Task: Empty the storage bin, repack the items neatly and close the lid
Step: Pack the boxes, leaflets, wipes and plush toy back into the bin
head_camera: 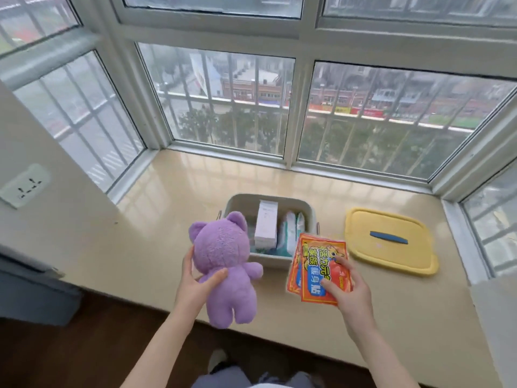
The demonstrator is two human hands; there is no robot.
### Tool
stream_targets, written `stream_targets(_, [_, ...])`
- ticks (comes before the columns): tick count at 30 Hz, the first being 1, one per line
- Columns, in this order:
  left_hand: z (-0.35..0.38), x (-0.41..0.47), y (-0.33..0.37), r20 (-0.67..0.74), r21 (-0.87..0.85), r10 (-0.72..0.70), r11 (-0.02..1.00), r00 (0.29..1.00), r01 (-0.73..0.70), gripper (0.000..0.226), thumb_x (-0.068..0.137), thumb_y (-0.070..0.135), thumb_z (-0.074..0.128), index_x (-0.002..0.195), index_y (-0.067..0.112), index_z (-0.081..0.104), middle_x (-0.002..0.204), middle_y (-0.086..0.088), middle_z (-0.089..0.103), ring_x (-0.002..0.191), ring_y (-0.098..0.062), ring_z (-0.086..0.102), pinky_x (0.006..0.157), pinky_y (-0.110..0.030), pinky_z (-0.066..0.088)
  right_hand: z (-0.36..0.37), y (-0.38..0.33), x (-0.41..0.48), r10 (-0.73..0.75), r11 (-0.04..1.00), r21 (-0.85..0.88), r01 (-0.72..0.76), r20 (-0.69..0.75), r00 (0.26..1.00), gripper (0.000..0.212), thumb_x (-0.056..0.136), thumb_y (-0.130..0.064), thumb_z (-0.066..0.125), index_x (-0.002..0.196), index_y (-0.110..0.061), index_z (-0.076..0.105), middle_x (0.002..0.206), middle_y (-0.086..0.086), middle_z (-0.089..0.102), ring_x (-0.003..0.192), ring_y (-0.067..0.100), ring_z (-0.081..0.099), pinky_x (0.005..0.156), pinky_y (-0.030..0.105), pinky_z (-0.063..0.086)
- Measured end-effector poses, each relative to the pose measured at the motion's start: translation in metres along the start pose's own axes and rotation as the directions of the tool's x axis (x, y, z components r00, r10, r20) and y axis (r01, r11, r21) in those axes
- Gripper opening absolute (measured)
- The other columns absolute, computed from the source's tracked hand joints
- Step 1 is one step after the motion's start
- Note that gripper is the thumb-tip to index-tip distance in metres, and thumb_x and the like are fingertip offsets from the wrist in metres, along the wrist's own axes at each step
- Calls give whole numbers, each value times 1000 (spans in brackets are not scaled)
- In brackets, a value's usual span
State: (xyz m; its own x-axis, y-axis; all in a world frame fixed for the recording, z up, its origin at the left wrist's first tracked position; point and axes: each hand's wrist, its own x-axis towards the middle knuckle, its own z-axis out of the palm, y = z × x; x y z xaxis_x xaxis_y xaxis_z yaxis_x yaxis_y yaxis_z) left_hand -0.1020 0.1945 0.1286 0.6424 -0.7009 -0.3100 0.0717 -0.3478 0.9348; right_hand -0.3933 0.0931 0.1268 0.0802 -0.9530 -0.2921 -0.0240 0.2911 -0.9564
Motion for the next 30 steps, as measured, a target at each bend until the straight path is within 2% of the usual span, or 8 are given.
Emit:
stream_targets(2, [-38, 17, -7, 38, -22, -15, 1000, 999, 16, 77, 77, 12, 80, 130, 46, 37, 115, 12, 57, 116, -18, 57, 72, -10, 53, 29, 7, -11, 20, 1000, 15, -20, -28, 999, 54, 77, -2, 79, 117, -36, 64, 115, 1, 68, 97, 18, 71, 69, 37, 61])
stream_targets(4, [-72, 31, -7, 69, -54, -33, 998, 997, 37, 77, 72, 10, 84, 118, 54, 41, 129, 1, 56, 112, -27, 61, 83, -38, 57, 55, 11, -20, 35, 999, 41, -32, -68, 997, 54, 78, -3, 78, 120, -33, 62, 115, 2, 68, 97, 19, 71, 70, 37, 61])
stream_targets(7, [-111, 49, 0, 84, -34, -31, 999, 996, 34, 79, 60, 22, 81, 124, 48, 42, 137, -5, 51, 113, -31, 62, 93, -53, 51, 86, 16, -29, 69, 994, 90, -59, -120, 990, 55, 78, -6, 79, 123, -33, 61, 116, 3, 67, 100, 21, 70, 73, 41, 61])
stream_targets(10, [-128, 68, 1, 153, -20, -5, 1000, 988, 8, 84, 68, 13, 83, 136, 33, 39, 139, -8, 49, 113, -30, 61, 93, -52, 51, 106, 18, -32, 119, 975, 206, -88, -145, 982, 54, 78, -2, 76, 121, -31, 62, 117, 8, 67, 102, 25, 70, 73, 42, 60])
stream_targets(14, [-128, 85, 1, 214, -36, -20, 999, 977, 28, 77, 79, 2, 76, 139, 29, 37, 135, -8, 52, 108, -32, 63, 87, -47, 53, 123, 15, -25, 200, 903, 407, -140, -109, 974, 53, 81, 7, 69, 126, -18, 57, 118, 14, 67, 100, 29, 70, 68, 39, 60])
stream_targets(18, [-114, 98, 4, 236, -2, -50, 999, 970, 52, 79, 69, 15, 82, 133, 34, 40, 132, -5, 55, 108, -27, 64, 87, -48, 54, 132, 11, -8, 209, 913, 378, -155, -105, 972, 52, 80, 6, 70, 125, -19, 58, 120, 14, 66, 101, 27, 70, 68, 37, 60])
stream_targets(21, [-97, 109, 10, 256, 50, -82, 996, 963, 72, 91, 57, 33, 84, 135, 38, 37, 123, 11, 57, 101, -18, 67, 90, -47, 54, 132, 9, 9, 207, 926, 341, -162, -101, 973, 53, 80, 4, 71, 125, -20, 58, 118, 12, 66, 97, 23, 71, 67, 36, 60])
stream_targets(30, [-6, 177, 26, 241, 132, -136, 985, 961, 107, 87, 71, 25, 81, 135, 52, 30, 124, 2, 61, 102, -13, 65, 84, -30, 52, 126, 16, 86, 250, 935, 281, -217, -88, 964, 53, 81, 9, 69, 125, -17, 57, 115, 11, 68, 89, 20, 73, 61, 31, 59])
